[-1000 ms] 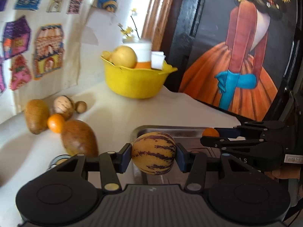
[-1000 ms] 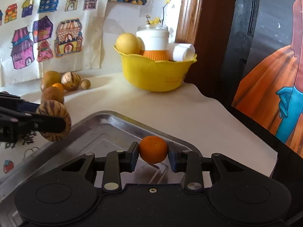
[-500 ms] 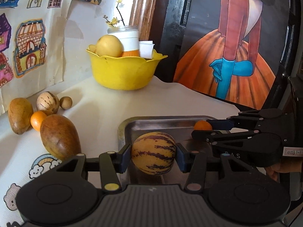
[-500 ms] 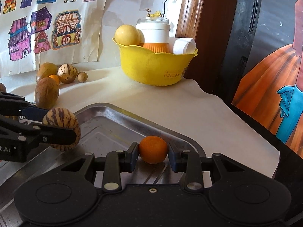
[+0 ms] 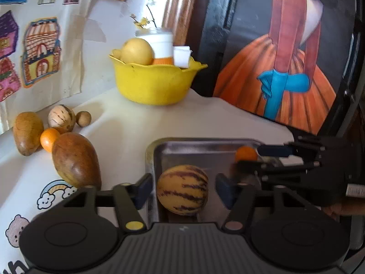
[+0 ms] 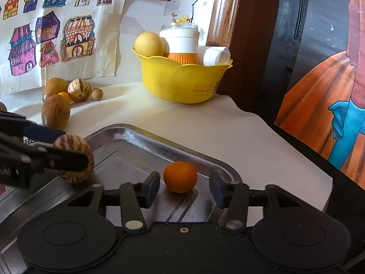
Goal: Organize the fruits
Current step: 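Carry the pepino and orange to the metal tray and release both, then withdraw both open tools from the tray toward the remaining fruits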
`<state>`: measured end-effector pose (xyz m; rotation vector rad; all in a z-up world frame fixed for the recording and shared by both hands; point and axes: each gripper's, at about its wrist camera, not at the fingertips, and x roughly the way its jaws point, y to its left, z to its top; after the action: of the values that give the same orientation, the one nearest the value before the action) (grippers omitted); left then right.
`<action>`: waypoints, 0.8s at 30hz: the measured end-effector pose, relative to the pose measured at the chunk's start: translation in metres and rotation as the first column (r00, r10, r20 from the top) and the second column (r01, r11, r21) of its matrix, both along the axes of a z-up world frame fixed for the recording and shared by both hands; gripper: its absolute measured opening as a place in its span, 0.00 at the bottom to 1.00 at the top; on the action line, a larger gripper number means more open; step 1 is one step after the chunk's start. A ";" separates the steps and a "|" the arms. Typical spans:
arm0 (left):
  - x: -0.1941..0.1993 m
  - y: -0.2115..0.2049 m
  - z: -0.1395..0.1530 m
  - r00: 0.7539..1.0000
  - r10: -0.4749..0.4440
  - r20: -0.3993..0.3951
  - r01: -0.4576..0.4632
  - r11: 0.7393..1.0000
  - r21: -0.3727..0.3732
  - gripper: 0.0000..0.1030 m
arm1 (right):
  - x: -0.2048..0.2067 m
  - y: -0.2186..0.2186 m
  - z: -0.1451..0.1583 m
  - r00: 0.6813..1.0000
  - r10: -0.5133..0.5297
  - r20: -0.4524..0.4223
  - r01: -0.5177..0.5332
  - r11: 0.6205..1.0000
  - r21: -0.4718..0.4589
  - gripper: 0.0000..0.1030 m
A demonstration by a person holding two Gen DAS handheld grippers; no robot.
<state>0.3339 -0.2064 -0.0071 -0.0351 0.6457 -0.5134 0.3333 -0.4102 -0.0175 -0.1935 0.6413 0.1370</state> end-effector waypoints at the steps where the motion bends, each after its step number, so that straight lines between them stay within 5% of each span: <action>1: -0.001 0.002 0.003 1.000 0.008 0.003 -0.008 1.000 -0.011 0.71 | -0.002 -0.001 0.002 1.000 -0.004 0.003 0.004 1.000 0.001 0.55; 13: -0.036 0.034 0.046 0.990 0.116 0.080 -0.109 0.991 -0.081 0.99 | -0.046 0.005 0.050 0.996 -0.001 0.090 -0.002 1.000 0.029 0.86; 24: -0.110 0.089 0.057 0.963 0.241 0.118 -0.232 0.969 -0.088 1.00 | -0.124 0.044 0.081 0.986 0.070 0.148 -0.086 0.991 0.106 0.99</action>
<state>0.2240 -0.1169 0.0503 -0.1462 0.4892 -0.3051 0.2095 -0.3657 0.0633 -0.1186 0.4805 0.2318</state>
